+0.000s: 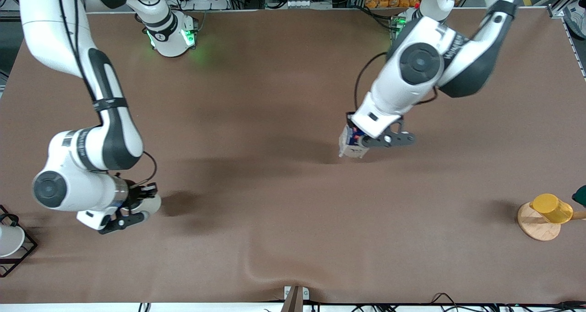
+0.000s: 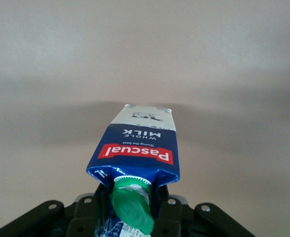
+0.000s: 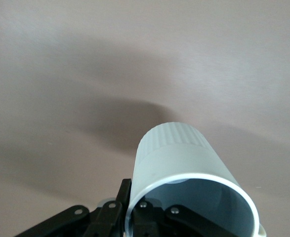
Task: Place milk next to cup
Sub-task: 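Carry the milk carton toward the table middle while the right gripper carries the mug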
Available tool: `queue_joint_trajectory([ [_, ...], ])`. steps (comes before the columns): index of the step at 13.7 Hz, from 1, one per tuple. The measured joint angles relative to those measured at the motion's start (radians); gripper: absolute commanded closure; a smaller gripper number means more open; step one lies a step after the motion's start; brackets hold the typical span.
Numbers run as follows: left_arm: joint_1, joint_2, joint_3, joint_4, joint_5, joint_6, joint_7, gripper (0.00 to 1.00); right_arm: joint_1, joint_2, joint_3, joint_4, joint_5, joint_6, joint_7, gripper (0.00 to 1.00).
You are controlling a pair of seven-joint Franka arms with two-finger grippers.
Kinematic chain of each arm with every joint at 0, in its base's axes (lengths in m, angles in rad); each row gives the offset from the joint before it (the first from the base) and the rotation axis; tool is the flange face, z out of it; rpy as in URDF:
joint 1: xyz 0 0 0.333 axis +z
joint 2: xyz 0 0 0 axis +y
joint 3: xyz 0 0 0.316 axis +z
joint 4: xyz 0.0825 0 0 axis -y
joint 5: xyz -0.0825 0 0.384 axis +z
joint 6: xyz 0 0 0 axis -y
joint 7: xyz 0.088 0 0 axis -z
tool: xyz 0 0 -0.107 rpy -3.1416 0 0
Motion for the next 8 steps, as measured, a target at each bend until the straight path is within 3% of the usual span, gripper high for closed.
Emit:
queue_joint_trajectory([
  [8, -0.141, 0.041, 0.001, 0.009, 0.002, 0.000, -0.186, 0.68, 0.223, 0.006, 0.004, 0.000, 0.001, 0.078, 0.493, 1.00],
])
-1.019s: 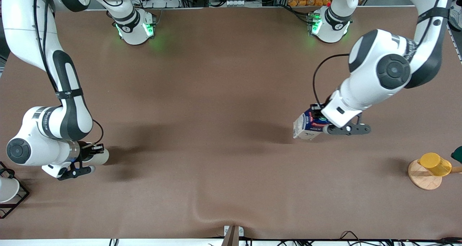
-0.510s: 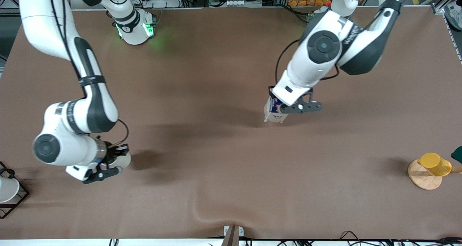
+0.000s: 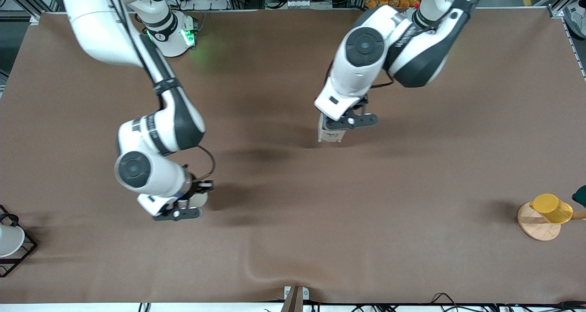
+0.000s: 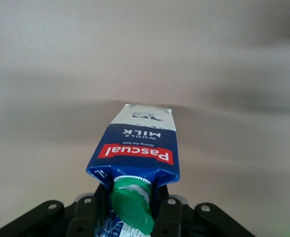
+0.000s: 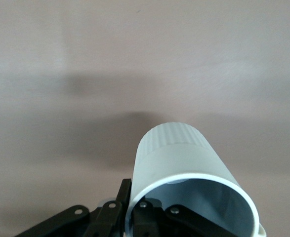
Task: Place milk next to cup
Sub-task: 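Carry the milk carton toward the table middle while the right gripper carries the mug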
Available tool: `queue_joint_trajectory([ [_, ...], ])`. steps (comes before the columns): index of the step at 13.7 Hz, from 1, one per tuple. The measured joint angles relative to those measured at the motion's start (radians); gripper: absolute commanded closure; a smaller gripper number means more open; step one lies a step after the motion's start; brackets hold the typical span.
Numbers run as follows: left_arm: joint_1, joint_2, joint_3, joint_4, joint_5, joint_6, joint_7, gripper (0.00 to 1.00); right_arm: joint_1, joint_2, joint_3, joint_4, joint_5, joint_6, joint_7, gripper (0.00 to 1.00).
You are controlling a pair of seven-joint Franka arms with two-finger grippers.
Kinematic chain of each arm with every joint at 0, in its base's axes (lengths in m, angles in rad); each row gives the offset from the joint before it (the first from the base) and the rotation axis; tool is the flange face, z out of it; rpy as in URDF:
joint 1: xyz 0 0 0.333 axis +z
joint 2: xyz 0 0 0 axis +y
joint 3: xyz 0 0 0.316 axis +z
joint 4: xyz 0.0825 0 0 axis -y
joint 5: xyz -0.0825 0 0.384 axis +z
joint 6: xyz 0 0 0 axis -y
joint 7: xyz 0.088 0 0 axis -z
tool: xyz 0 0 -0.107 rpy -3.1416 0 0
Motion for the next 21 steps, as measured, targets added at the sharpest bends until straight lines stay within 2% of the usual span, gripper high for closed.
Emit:
queue_joint_trajectory([
  [3, 0.021, 0.005, 0.018, 0.035, 0.006, -0.014, -0.006, 0.68, 0.096, 0.023, 0.000, -0.002, 0.000, 0.069, 0.126, 1.00],
  [6, 0.139, -0.019, 0.028, 0.064, 0.009, -0.099, 0.044, 0.68, 0.181, 0.050, 0.001, -0.003, 0.000, 0.119, 0.148, 1.00],
  [10, 0.282, -0.056, 0.031, 0.069, 0.009, -0.137, 0.137, 0.67, 0.300, 0.083, 0.001, -0.003, -0.001, 0.146, 0.147, 1.00],
  [14, 0.314, -0.059, 0.031, 0.083, 0.009, -0.176, 0.185, 0.66, 0.334, 0.113, -0.004, -0.004, -0.001, 0.191, 0.147, 1.00],
  [15, 0.314, -0.060, 0.031, 0.101, 0.009, -0.202, 0.192, 0.66, 0.333, 0.115, -0.008, -0.004, -0.001, 0.192, 0.147, 0.79],
  [16, 0.314, -0.061, 0.030, 0.121, 0.009, -0.229, 0.195, 0.66, 0.333, 0.116, -0.011, -0.003, -0.001, 0.192, 0.147, 0.29],
  [17, 0.314, -0.062, 0.030, 0.134, 0.009, -0.243, 0.197, 0.66, 0.333, 0.116, -0.012, -0.003, -0.001, 0.192, 0.146, 0.00],
  [21, 0.314, -0.061, 0.029, 0.144, 0.009, -0.257, 0.198, 0.67, 0.333, 0.117, -0.012, -0.005, -0.001, 0.186, 0.146, 0.00],
])
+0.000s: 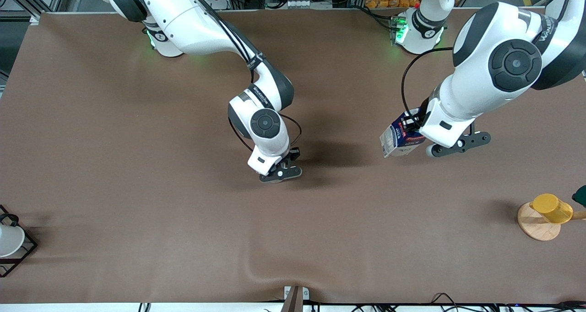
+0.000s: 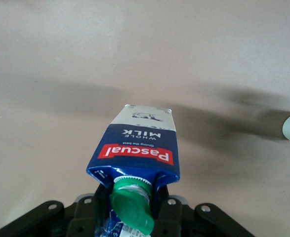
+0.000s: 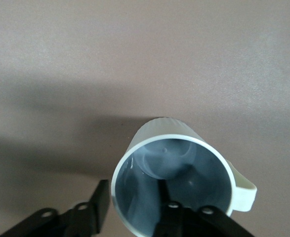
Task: Place milk next to cup
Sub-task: 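Carry the milk carton toward the table middle while the right gripper carries the mug, then set the mug down mid-table and open the right gripper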
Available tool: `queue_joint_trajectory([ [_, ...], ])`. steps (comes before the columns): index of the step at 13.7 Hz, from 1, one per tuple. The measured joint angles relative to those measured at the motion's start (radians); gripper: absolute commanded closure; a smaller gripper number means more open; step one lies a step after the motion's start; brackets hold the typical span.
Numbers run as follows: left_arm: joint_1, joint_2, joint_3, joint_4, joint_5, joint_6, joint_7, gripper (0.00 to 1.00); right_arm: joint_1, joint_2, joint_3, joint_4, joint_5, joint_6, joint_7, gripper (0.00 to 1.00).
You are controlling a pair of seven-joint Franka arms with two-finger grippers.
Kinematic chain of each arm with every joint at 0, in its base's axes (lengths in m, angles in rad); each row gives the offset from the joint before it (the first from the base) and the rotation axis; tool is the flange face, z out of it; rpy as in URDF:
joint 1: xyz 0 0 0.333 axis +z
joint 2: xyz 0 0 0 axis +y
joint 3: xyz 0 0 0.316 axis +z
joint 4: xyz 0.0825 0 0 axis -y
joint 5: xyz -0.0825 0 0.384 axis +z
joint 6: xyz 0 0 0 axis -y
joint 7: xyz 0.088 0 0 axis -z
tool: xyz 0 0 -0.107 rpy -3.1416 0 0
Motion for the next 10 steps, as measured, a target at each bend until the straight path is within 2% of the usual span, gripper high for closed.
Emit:
queue_joint_trajectory([
  [5, -0.052, 0.015, -0.014, -0.001, -0.001, -0.001, 0.000, 0.69, 0.004, -0.039, -0.003, 0.029, 0.000, -0.007, 0.000, 0.00],
  [8, -0.141, 0.031, -0.017, -0.003, -0.001, -0.001, -0.007, 0.69, -0.018, -0.118, -0.014, 0.038, -0.001, -0.073, 0.000, 0.00],
  [10, -0.203, 0.050, -0.017, -0.003, -0.001, 0.009, -0.036, 0.70, -0.062, -0.177, -0.022, 0.038, -0.003, -0.172, -0.029, 0.00],
])
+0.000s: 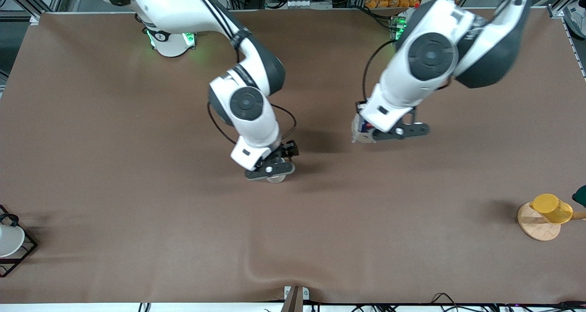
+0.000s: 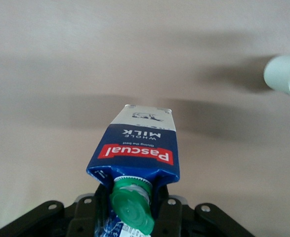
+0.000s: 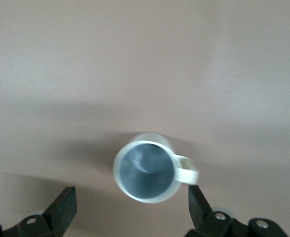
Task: Place milk next to cup
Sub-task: 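Set the mug down mid-table and open the right gripper, then move the milk carton beside the mug while the right arm withdraws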
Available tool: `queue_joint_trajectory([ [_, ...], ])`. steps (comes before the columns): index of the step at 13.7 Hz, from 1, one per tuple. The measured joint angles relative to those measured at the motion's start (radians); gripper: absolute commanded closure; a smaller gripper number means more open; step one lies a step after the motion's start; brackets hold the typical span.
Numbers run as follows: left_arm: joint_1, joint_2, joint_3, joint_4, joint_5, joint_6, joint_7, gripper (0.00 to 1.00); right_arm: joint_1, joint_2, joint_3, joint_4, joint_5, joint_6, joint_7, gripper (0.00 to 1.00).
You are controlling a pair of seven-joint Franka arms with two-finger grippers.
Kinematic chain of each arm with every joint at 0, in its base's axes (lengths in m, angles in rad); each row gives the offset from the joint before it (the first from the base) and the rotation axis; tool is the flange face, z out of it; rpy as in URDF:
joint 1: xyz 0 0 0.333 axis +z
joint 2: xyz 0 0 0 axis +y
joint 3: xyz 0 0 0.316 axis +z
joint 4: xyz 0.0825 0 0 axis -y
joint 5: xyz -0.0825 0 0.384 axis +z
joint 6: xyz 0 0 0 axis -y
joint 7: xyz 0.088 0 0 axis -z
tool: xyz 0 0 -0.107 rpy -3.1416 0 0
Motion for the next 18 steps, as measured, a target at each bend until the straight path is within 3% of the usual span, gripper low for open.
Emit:
queue_joint_trajectory([
  [4, -0.100, 0.046, -0.001, 0.000, 0.000, 0.073, -0.096, 0.70, -0.174, -0.053, -0.009, -0.002, -0.001, -0.155, -0.237, 0.00],
  [10, -0.268, 0.147, 0.018, 0.033, 0.019, 0.194, -0.172, 0.70, -0.397, -0.163, -0.013, -0.020, -0.001, -0.257, -0.455, 0.00],
  [13, -0.337, 0.220, 0.036, 0.091, 0.023, 0.263, -0.250, 0.71, -0.447, -0.302, -0.013, -0.128, -0.017, -0.267, -0.463, 0.00],
  [18, -0.495, 0.292, 0.165, 0.118, 0.025, 0.344, -0.283, 0.71, -0.453, -0.518, -0.039, -0.274, -0.037, -0.278, -0.463, 0.00],
])
